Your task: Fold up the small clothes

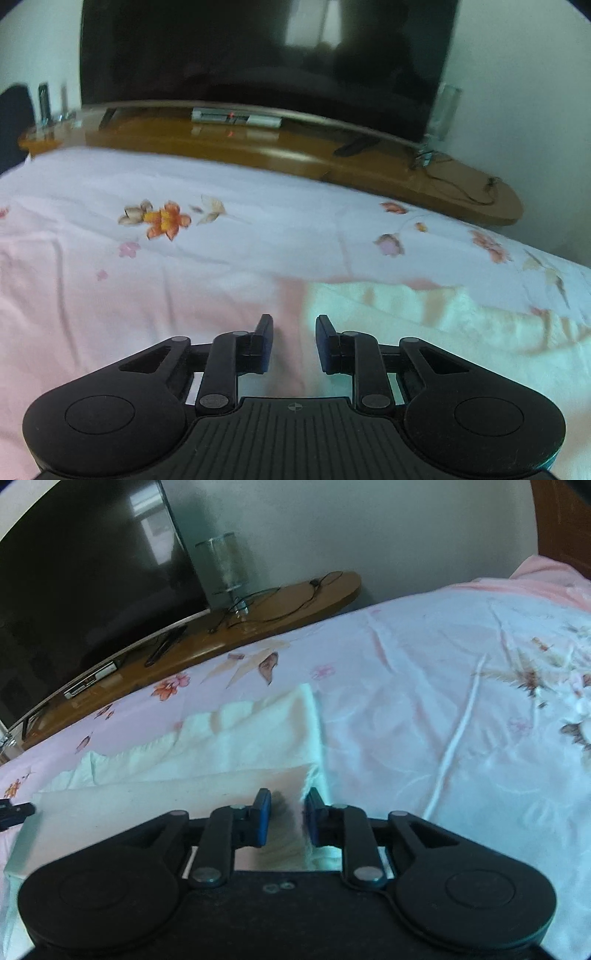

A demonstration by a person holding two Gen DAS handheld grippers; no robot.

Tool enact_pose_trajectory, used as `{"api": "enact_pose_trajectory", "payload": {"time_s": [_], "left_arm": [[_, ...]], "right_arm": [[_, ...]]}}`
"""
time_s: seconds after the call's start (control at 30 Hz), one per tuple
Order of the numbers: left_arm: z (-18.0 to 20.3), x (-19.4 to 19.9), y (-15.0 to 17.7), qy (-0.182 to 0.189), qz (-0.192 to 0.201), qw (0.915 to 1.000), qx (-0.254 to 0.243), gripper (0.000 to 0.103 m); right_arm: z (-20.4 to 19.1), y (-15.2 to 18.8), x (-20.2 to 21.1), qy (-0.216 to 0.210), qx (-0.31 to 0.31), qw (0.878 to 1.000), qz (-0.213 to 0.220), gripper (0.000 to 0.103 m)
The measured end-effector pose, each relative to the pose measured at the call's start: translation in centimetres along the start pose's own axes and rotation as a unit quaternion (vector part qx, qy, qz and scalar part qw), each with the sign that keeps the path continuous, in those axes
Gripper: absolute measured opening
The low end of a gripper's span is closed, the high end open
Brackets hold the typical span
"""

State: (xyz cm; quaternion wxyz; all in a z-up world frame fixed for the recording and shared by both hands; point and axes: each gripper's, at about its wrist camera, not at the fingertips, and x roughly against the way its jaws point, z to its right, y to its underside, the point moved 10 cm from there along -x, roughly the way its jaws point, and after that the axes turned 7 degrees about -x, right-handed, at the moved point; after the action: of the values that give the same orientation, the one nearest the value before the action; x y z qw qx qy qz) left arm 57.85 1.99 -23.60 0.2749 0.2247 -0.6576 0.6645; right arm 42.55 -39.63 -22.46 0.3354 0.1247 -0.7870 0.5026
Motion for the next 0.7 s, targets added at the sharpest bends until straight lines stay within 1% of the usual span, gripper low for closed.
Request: {"api": "enact_pose_trajectory", "payload": {"time_s": [0.03,0.07,0.1,0.17,0.2,0.27,0.3,0.33,0.37,0.4,0.43,0.47,0.5,0.53,0.57,0.6,0.63,0.67,0.7], "left_arm": [[0.5,1.1,0.2,0.011,0.005,0.9999,-0.008,0.024],[0.9,1.9,0.4,0.017,0.008,0.9997,-0.014,0.024],[1.6,2.8,0.8,0.025,0.013,0.9993,-0.024,0.025],[2.8,3.9,1.8,0.042,0.012,0.9984,-0.036,0.025],[3.3,4.0,2.7,0.046,0.003,0.9978,-0.048,0.025],[3.3,3.6,4.7,0.034,-0.017,0.9974,-0.061,0.025],[3.0,3.8,5.2,0.030,-0.001,0.9976,-0.062,0.025],[2.9,3.9,5.4,0.024,0.004,0.9971,-0.072,0.026],[2.7,4.1,5.4,0.017,0.002,0.9971,-0.074,0.031],[2.5,4.3,5.3,0.013,-0.008,0.9978,-0.064,0.032],[2.3,4.8,5.2,0.021,-0.019,0.9988,-0.040,0.031],[2.3,5.5,5.1,0.027,-0.019,0.9990,-0.029,0.032],[2.4,6.1,5.1,0.030,-0.015,0.9990,-0.028,0.032],[2.7,6.8,5.5,0.030,-0.012,0.9986,-0.043,0.033],[3.0,6.9,6.1,0.026,-0.016,0.9978,-0.059,0.047],[3.1,6.7,6.9,0.021,-0.031,0.9970,-0.068,0.062],[3.0,6.6,7.8,0.018,-0.052,0.9966,-0.062,0.062],[2.9,7.1,8.4,0.024,-0.056,0.9972,-0.044,0.062],[2.8,7.8,8.6,0.027,-0.051,0.9978,-0.034,0.062]], "right_arm": [[0.2,-0.2,0.6,0.011,0.008,1.000,0.013,0.025],[0.4,-0.6,1.3,0.014,0.008,0.999,0.027,0.025],[0.4,-0.9,1.9,0.009,0.003,0.999,0.039,0.025],[-0.3,-1.1,2.6,-0.011,0.002,0.999,0.048,0.024],[-0.9,-0.9,2.6,-0.018,0.012,0.999,0.044,0.024],[-1.7,0.4,1.8,-0.024,0.038,0.999,0.015,0.024],[-1.6,1.4,1.0,-0.020,0.042,0.999,-0.007,0.021],[-1.2,2.4,0.1,-0.012,0.043,0.998,-0.035,0.020],[-0.9,2.7,0.0,-0.017,0.046,0.998,-0.029,0.020],[-0.9,2.8,0.0,-0.014,0.054,0.998,-0.030,0.018],[-1.1,2.6,0.3,-0.010,0.055,0.998,-0.034,0.018],[-1.4,2.3,0.9,-0.012,0.047,0.998,-0.035,0.019],[-1.8,2.0,1.9,-0.026,0.042,0.998,-0.024,0.023],[-2.2,1.7,2.7,-0.034,0.046,0.998,-0.014,0.026],[-2.4,1.9,3.0,-0.032,0.054,0.998,-0.011,0.028],[-2.3,2.5,2.7,-0.026,0.065,0.997,-0.024,0.034],[-1.9,3.3,2.0,-0.017,0.071,0.996,-0.049,0.034],[-1.5,4.1,1.6,-0.013,0.069,0.995,-0.071,0.033],[-1.3,4.2,1.9,-0.020,0.062,0.995,-0.071,0.032]]}}
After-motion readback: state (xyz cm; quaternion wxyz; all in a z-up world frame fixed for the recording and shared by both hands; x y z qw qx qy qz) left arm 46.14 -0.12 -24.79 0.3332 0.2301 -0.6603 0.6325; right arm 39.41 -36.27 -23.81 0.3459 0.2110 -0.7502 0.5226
